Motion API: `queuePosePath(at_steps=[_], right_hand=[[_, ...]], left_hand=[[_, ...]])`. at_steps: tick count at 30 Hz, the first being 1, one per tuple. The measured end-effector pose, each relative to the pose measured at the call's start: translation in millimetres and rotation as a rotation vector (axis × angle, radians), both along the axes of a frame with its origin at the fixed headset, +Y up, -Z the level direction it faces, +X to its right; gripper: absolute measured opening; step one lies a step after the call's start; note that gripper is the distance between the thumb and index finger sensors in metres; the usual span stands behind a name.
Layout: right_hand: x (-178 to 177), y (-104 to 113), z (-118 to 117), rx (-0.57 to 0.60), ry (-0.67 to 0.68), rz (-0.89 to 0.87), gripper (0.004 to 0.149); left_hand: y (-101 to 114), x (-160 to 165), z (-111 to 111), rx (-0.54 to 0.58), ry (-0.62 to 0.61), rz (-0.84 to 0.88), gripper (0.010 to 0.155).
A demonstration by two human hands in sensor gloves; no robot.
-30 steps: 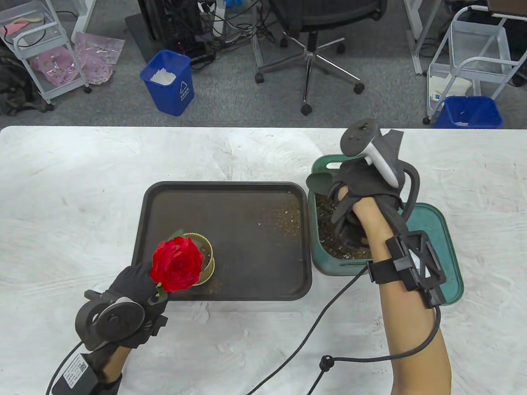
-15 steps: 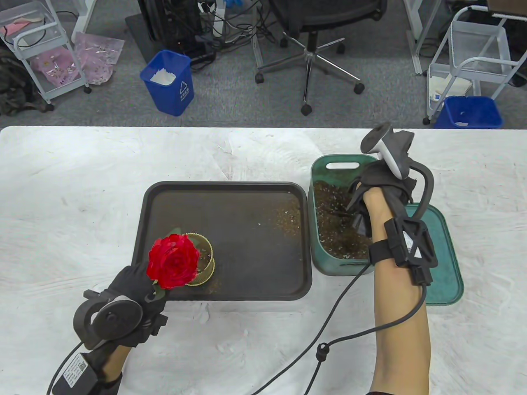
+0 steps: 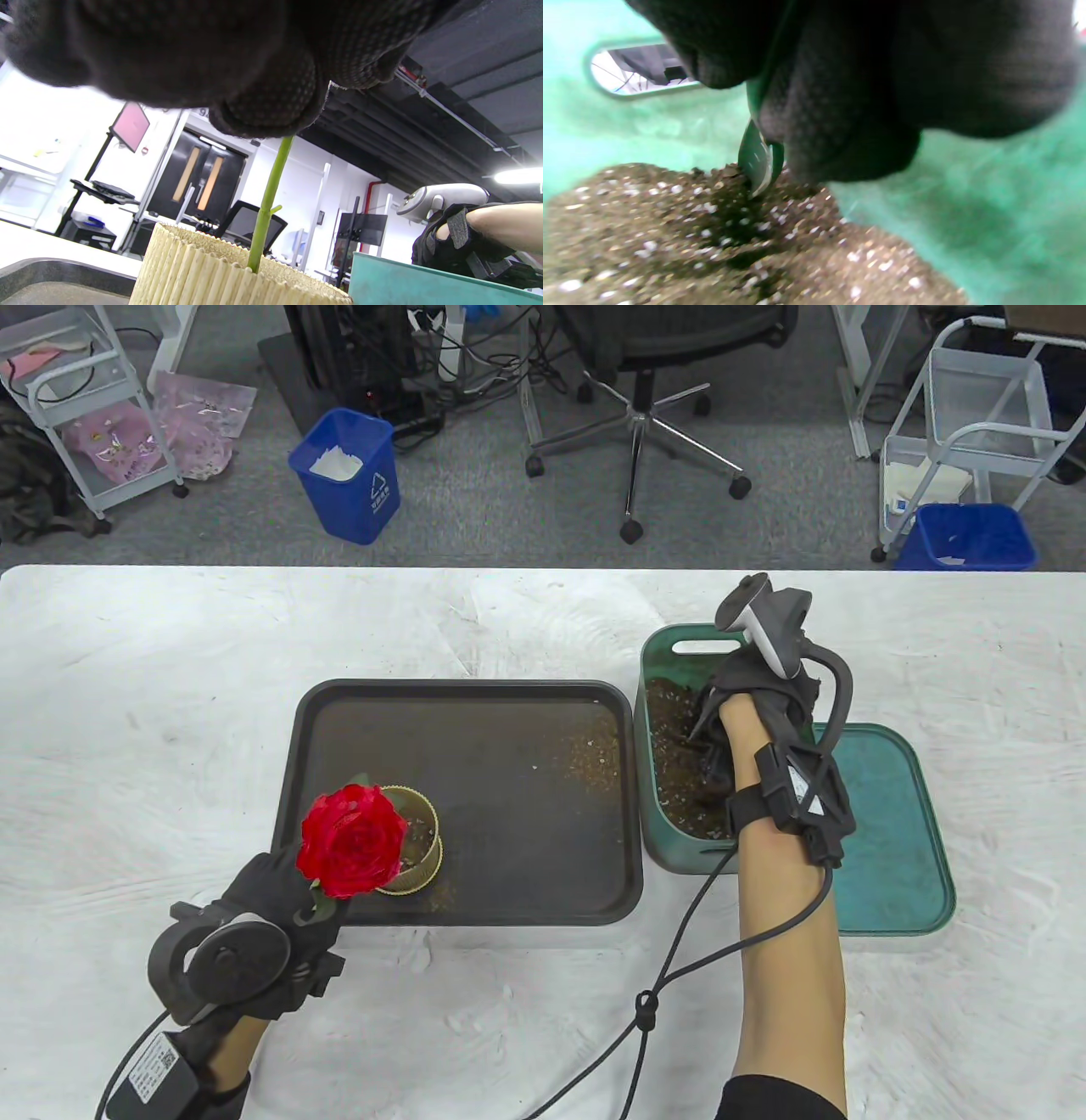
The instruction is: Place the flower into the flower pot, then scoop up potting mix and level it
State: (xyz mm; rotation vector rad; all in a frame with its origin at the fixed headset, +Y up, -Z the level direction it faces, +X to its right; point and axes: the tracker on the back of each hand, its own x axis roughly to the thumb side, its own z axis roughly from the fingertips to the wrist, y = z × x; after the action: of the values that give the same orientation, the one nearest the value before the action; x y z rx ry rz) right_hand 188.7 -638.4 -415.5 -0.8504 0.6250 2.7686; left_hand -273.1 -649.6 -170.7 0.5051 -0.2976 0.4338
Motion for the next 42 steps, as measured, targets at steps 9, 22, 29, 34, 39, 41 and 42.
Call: queuePosePath(at_steps=[9, 22, 29, 34, 39, 41, 42], right_hand=[[7, -11, 1, -0.063, -0.012, -0.299, 0.052], [31, 7, 36, 0.000, -0.081, -0.690, 0.052], [45, 38, 63, 0.141, -0.100, -0.807, 0.051], [47, 64, 81, 0.244, -0.070, -0.921, 0.051], [21, 71, 101, 0.284, 0.038, -1.049, 0.051], [4, 68, 111, 0.284, 0.084, -1.107, 0.051], [-6, 64, 117, 0.282, 0.105, -1.143, 0.051]], left_hand=[[0, -1, 0, -0.002, 0.004, -0.002, 0.043], [0, -1, 0, -0.001, 0.006, -0.005, 0.043], [0, -1, 0, -0.002, 0.007, 0.002, 0.043], [0, 0, 0, -0.001, 0.004, -0.003, 0.043], [0, 0, 0, 0.000, 0.002, -0.008, 0.043], [0, 0, 0, 0.000, 0.002, -0.007, 0.043], [-1, 0, 0, 0.001, 0.003, -0.006, 0.043]])
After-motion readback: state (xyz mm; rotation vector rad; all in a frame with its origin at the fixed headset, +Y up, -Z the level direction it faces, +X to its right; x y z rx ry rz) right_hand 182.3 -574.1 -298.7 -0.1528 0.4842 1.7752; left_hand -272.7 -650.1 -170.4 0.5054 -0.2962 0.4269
